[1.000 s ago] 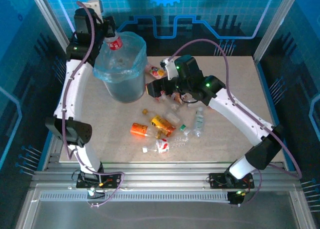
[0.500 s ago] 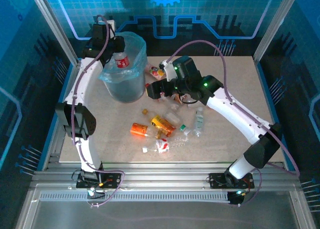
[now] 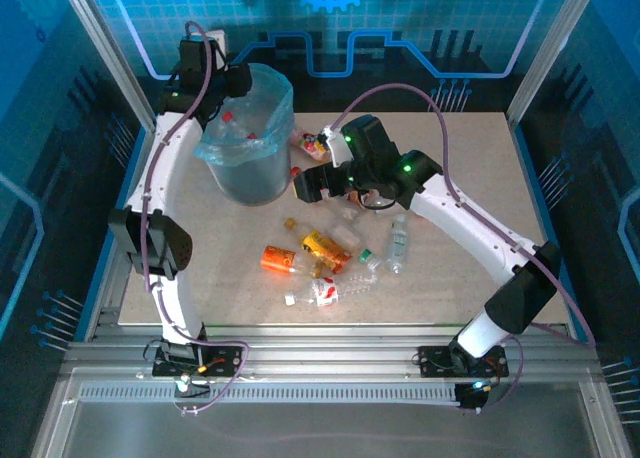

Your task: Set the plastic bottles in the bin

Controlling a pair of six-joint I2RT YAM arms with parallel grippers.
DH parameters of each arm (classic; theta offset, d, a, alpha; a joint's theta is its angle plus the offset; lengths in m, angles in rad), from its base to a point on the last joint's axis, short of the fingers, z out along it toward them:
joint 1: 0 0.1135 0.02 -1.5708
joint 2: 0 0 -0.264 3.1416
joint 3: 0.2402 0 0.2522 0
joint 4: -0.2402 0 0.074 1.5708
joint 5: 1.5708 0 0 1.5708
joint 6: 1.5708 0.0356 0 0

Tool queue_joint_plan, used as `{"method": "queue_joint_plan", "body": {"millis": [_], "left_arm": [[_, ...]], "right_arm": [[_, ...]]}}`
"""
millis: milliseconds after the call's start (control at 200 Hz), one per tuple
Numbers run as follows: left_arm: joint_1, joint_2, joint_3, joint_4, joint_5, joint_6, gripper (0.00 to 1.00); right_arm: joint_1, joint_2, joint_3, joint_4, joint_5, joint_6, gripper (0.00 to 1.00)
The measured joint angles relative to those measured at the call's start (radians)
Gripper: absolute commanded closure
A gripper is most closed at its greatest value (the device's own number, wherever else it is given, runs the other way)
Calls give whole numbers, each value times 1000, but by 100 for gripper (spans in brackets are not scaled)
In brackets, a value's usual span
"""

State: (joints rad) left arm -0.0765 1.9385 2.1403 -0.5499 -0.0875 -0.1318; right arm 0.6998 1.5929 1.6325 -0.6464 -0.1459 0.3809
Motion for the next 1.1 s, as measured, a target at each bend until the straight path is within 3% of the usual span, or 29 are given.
{"method": "queue_joint_plan", "body": {"millis": [400,765,935,1100], "left_arm": [[-45,-60,49,-80,-6,34,50],[-389,-271,-4,-108,-62,196,50],[-541,-280,-82,-112,-77,241,47],[-653,-246,-188,-97,-60,243,39]], "right_arm": [[-93,-37,-5,-68,30,-24,9],[-373,-274,-228,-139,84,-3,9],[-564,-318,-372,-146,87,117,9],[-605,-296,-483,-87,74,250,8]]}}
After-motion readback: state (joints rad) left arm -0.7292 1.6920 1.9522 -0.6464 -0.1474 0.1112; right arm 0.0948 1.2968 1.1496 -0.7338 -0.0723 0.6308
